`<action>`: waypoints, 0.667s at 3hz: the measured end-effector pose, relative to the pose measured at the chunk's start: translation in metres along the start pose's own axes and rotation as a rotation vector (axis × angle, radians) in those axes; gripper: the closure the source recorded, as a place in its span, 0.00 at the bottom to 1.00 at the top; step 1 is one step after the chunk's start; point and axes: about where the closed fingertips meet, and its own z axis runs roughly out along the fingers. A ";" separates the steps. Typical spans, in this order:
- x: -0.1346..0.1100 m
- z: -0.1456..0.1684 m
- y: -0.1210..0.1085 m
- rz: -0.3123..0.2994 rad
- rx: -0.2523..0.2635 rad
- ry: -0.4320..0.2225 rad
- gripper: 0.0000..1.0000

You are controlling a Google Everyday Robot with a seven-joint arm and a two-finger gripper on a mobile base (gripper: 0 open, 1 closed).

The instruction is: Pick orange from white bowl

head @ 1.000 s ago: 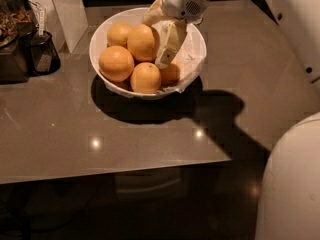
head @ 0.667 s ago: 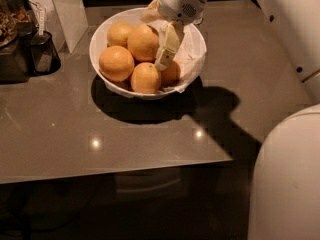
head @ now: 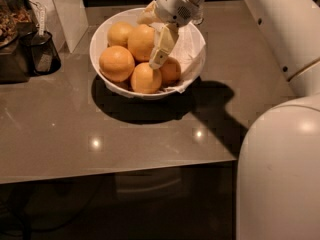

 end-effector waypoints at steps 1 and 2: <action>0.005 0.004 -0.002 0.017 -0.001 -0.012 0.27; 0.008 0.006 -0.003 0.026 -0.002 -0.018 0.50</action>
Offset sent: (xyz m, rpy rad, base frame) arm 0.0024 -0.0115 -0.0127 0.0188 0.0466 -0.0220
